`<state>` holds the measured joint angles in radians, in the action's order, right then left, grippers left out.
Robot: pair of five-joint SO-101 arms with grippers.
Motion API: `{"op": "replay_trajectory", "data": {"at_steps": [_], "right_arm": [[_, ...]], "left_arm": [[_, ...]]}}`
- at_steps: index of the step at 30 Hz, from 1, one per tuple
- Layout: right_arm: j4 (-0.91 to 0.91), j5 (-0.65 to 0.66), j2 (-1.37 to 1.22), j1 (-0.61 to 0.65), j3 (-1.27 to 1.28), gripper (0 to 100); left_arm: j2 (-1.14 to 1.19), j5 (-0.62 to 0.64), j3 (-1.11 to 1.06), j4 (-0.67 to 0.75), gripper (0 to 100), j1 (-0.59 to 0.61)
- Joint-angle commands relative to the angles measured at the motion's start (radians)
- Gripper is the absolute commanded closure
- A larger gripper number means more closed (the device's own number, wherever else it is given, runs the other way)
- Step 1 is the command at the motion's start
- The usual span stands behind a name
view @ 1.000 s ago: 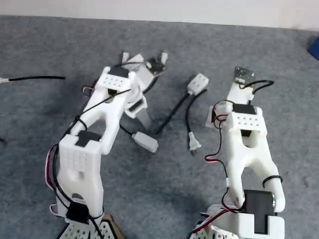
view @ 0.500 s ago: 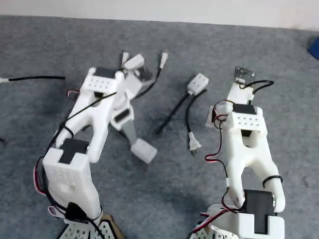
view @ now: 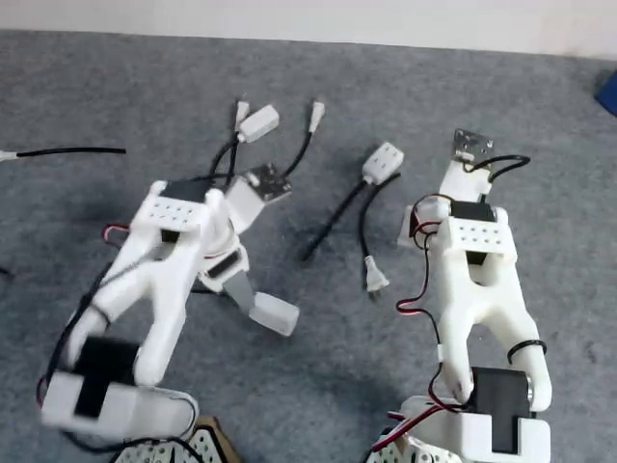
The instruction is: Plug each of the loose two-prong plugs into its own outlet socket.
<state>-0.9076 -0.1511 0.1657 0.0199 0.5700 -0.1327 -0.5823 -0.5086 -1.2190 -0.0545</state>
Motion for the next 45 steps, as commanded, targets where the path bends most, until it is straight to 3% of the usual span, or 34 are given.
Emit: {"op": "replay_trajectory", "data": {"at_steps": [1,15,26,32,38,45], "right_arm": [[0.012,-0.011,0.019,-0.012,-0.007,75.6],[0.012,-0.011,0.012,0.013,-0.007,75.6],[0.012,-0.011,0.012,0.021,-0.004,75.6],[0.012,-0.011,0.015,0.021,-0.004,75.6],[0.012,-0.011,0.013,0.021,-0.004,75.6],[0.012,-0.009,0.012,0.021,-0.004,75.6]], "left_arm": [[-0.143,0.0,0.005,0.008,65,0.007],[-0.079,0.041,-0.022,-0.037,65,-0.01],[0.048,0.147,-0.018,-0.035,65,-0.228],[0.142,0.147,-0.01,0.049,65,-0.234],[0.248,0.146,0.156,0.041,65,-0.232],[0.372,0.143,0.364,-0.063,65,-0.232]]}}
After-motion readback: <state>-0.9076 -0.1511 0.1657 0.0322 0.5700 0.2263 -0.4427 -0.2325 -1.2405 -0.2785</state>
